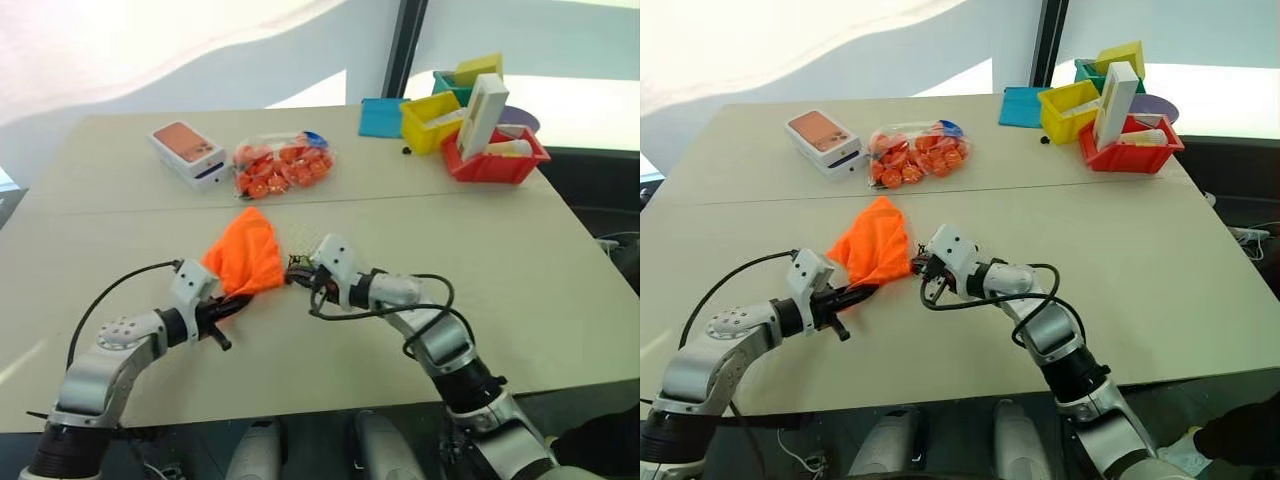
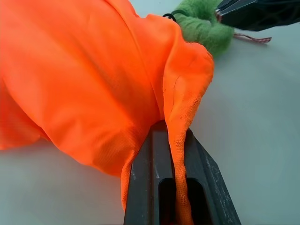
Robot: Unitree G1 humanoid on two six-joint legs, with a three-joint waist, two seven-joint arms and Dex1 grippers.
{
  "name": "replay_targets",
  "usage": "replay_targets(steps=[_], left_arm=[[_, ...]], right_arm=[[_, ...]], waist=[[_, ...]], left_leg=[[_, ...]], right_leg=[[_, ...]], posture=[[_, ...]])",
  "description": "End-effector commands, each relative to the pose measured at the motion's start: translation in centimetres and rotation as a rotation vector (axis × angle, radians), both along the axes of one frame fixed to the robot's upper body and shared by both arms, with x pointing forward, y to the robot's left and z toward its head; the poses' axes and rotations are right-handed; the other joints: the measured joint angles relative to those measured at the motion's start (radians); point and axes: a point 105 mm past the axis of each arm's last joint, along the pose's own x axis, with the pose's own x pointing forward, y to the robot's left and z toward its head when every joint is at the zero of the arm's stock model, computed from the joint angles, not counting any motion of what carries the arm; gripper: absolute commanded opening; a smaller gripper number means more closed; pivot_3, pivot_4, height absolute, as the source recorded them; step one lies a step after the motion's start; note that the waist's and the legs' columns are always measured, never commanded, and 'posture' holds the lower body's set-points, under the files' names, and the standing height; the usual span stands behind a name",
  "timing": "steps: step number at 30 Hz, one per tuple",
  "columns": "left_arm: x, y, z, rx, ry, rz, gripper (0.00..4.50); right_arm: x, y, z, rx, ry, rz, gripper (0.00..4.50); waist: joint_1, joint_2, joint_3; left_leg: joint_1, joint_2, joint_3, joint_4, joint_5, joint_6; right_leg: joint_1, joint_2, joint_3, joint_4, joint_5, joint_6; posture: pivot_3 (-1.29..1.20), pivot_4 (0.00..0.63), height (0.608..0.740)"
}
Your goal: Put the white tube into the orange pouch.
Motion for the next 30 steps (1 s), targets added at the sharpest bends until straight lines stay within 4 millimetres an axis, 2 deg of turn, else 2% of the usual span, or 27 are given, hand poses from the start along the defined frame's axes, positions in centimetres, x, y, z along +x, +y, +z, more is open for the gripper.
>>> replay_targets(steps=[1, 3, 4, 6, 8, 12, 18, 21, 24, 30], left_arm=[[-0.5, 0.9, 0.0, 0.010, -0.001, 0.005, 0.00], [-0.4, 1.0, 0.0, -0.002, -0.001, 0.012, 0.00], [-0.4, 0.9, 0.0, -0.017, 0.003, 0.008, 0.00], [-0.4, 0.6, 0.3, -0.058, 0.006, -0.002, 0.54], [-0.6, 0.4, 0.6, -0.082, 0.011, -0.019, 1.28], [-0.5, 1.0, 1.2, -0.061, -0.034, -0.003, 3.25], [-0.6, 1.8, 2.6, -0.106, -0.062, 0.008, 3.25], [-0.5, 2.6, 3.7, -0.122, -0.088, 0.024, 3.32], [-0.3, 3.2, 5.2, -0.161, -0.108, 0.030, 3.32], [-0.8, 3.2, 6.2, -0.154, -0.089, -0.014, 3.32]], right_arm=[[-0.2, -0.8, 1.2, -0.023, -0.058, 0.007, 1.36], [0.1, -1.2, 0.8, -0.064, -0.078, -0.010, 2.28], [0.4, -1.2, 0.5, -0.071, -0.082, -0.025, 2.37], [1.0, -1.2, 0.0, -0.084, -0.086, -0.056, 2.43], [1.4, -1.1, -0.5, -0.095, -0.086, -0.075, 2.43], [2.0, -1.2, -1.6, -0.145, -0.080, -0.108, 2.43], [2.3, -1.5, -2.6, -0.180, -0.066, -0.137, 2.43], [2.5, -3.0, -2.1, -0.164, -0.062, -0.184, 1.58], [2.2, -4.9, -1.1, -0.137, -0.077, -0.213, 0.06], [-0.4, -7.8, 1.3, -0.026, -0.075, -0.170, 0.02]], waist=[[0.000, 0.000, 0.000], [0.002, 0.000, 0.000], [0.002, 0.000, 0.000], [0.002, 0.000, 0.000], [0.002, 0.000, 0.000], [0.004, 0.000, 0.000], [0.005, 0.000, 0.000], [0.006, 0.000, 0.000], [0.012, 0.000, 0.000], [0.006, 0.000, 0.000]], left_leg=[[0.000, 0.000, 0.000, 0.000, 0.000, 0.000], [0.000, 0.000, 0.000, 0.000, 0.000, 0.000], [0.000, 0.000, 0.000, 0.000, 0.000, 0.000], [0.000, 0.000, 0.000, 0.000, 0.000, 0.000], [0.000, 0.000, 0.000, 0.000, 0.000, 0.000], [0.000, 0.000, 0.000, 0.000, 0.000, 0.000], [0.000, 0.000, 0.000, 0.000, 0.000, 0.000], [0.000, 0.000, 0.000, 0.001, 0.000, 0.000], [0.000, 0.000, 0.000, 0.001, 0.000, 0.000], [-0.001, 0.000, 0.000, 0.001, 0.000, 0.000]], right_leg=[[0.000, 0.000, 0.000, 0.000, -0.001, -0.001], [0.000, 0.000, 0.000, 0.000, -0.001, -0.002], [0.000, 0.000, 0.000, 0.000, -0.001, -0.002], [0.000, 0.000, 0.000, 0.000, -0.001, -0.002], [0.000, 0.000, 0.000, 0.000, -0.001, -0.002], [0.000, 0.000, 0.000, 0.000, -0.001, -0.002], [0.000, 0.000, 0.000, 0.000, -0.001, -0.002], [0.000, 0.000, 0.000, 0.000, -0.001, -0.002], [0.001, -0.001, 0.000, 0.000, -0.001, -0.002], [0.001, -0.002, 0.000, -0.002, -0.001, -0.001]], posture=[[0.00, 0.150, 0.740], [0.00, 0.150, 0.740], [0.00, 0.150, 0.740], [0.00, 0.150, 0.740], [0.00, 0.150, 0.740], [0.00, 0.150, 0.740], [0.00, 0.150, 0.740], [0.00, 0.150, 0.740], [0.00, 0.150, 0.740], [0.00, 0.150, 0.740]])
